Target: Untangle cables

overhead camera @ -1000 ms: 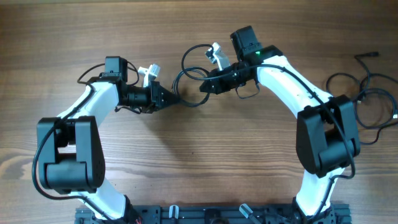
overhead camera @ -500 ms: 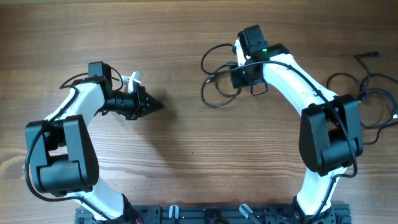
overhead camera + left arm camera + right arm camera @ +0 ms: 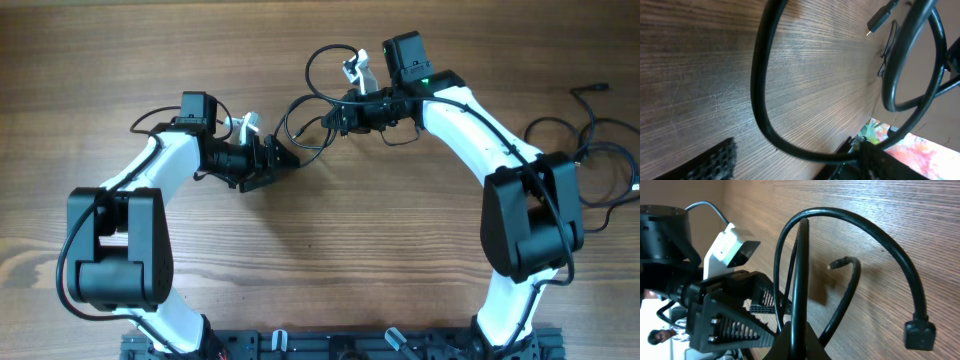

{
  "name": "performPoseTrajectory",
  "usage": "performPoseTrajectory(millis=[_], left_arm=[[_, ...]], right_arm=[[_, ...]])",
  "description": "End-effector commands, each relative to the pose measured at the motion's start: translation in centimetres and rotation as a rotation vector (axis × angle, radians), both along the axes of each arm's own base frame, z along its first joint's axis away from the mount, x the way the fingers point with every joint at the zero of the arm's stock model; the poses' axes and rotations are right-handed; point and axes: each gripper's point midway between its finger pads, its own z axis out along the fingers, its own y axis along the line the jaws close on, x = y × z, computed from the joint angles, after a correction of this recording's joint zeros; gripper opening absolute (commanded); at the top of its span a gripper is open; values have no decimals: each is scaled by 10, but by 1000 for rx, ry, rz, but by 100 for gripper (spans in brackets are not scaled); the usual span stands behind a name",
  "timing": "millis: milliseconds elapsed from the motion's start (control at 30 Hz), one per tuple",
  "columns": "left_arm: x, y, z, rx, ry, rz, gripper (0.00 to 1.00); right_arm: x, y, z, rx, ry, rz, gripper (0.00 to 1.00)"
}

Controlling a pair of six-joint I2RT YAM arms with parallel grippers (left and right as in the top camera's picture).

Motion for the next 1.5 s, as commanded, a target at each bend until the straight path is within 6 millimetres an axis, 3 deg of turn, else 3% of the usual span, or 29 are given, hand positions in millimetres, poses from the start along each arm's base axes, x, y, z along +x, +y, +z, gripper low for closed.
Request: performPoseTrajectory(millis=[0,67,100,200,300,333,367,500,667,833,933,1033,1133,1200,1300,1367,1467], left_arm=[[5,-2,7,-6,-29,9,78],[15,-2,9,-17,-12,67,76],[21,-3,11,-26,-3,101,66],[26,-3,12,-31,-8,116,57],[26,-3,12,-31,-12,116,29],[27,-1,12,-28,-13,120,10],[28,3,7,6,-15,132,4],[20,41,-25,255,59,211,4],[6,95,-41,402,167,322,4],[2,141,-42,393,232,454,4],[-3,155,-43,389,262,491,4],[-5,153,-42,378,272,489,4],[-3,136,-36,304,269,460,4],[4,111,-21,172,179,354,4],[7,83,-4,50,46,208,4],[6,71,-3,50,-5,138,4],[7,57,-2,51,-39,86,4]], right_arm=[[-7,6,10,56,18,32,4],[-9,7,12,67,22,39,4],[-9,7,12,68,22,39,4],[-10,8,13,74,23,43,4],[-9,8,12,72,19,45,4],[-8,7,11,63,-11,57,4],[-6,3,6,28,-27,50,4],[4,-29,-31,-235,-23,-66,4],[14,-88,-64,-608,-66,-181,4],[27,-140,-71,-893,-134,-286,4],[34,-163,-67,-1019,-177,-338,4],[32,-156,-69,-973,-157,-342,4],[12,-92,-66,-632,-70,-165,5],[2,-65,-56,-473,-31,-101,12],[-6,-47,-46,-356,-4,-56,17],[-11,-38,-40,-290,17,-29,18],[-22,-22,-26,-173,30,40,27]])
